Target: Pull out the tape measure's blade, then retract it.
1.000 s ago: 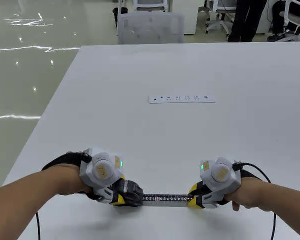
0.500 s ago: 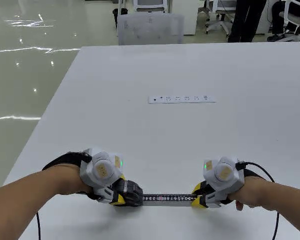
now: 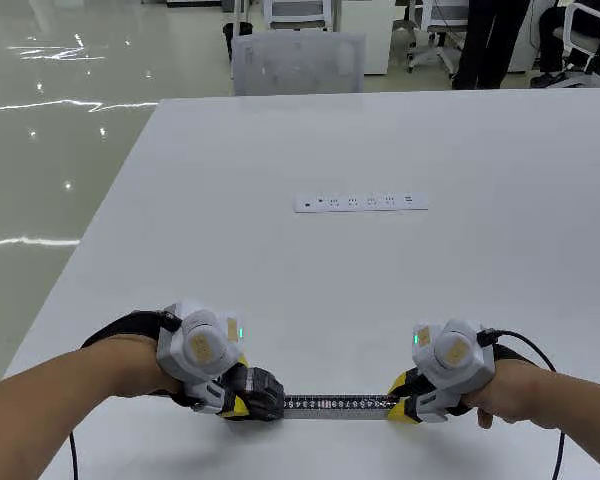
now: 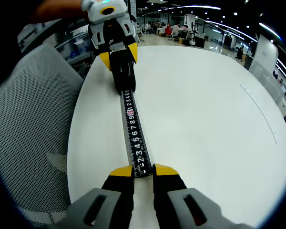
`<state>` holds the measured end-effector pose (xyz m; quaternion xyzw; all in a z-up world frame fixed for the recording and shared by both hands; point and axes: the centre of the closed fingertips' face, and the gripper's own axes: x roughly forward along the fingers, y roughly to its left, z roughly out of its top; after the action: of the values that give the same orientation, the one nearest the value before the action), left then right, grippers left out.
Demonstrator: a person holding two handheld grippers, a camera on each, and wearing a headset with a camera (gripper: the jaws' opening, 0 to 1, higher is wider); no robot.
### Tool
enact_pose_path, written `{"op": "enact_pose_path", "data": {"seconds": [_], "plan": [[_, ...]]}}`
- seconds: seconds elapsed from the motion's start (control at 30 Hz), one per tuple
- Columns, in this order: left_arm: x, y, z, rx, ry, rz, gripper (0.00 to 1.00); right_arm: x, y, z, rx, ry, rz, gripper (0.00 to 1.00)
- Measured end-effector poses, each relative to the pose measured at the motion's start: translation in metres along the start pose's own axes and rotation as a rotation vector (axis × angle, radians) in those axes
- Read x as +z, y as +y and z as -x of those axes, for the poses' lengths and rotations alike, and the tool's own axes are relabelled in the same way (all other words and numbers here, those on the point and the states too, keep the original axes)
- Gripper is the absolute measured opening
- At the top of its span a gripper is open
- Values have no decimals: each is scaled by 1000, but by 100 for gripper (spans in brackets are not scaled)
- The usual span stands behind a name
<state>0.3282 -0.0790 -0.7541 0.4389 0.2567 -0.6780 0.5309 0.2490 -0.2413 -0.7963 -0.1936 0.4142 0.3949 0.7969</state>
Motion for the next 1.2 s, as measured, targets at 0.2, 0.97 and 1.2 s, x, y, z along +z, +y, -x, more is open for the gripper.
{"op": "enact_pose_path", "data": {"seconds": [0.2,0.97,1.2], "plan": [[0,0,0,2,2,2,29,-3,-1,2,2,6,5,13],[-1,1,0,1,-1,15,29,-15,-9,11,10,39,10,13],[-1,2,-1,2,-3,19,29,-18,-10,13,10,39,2,13]]}}
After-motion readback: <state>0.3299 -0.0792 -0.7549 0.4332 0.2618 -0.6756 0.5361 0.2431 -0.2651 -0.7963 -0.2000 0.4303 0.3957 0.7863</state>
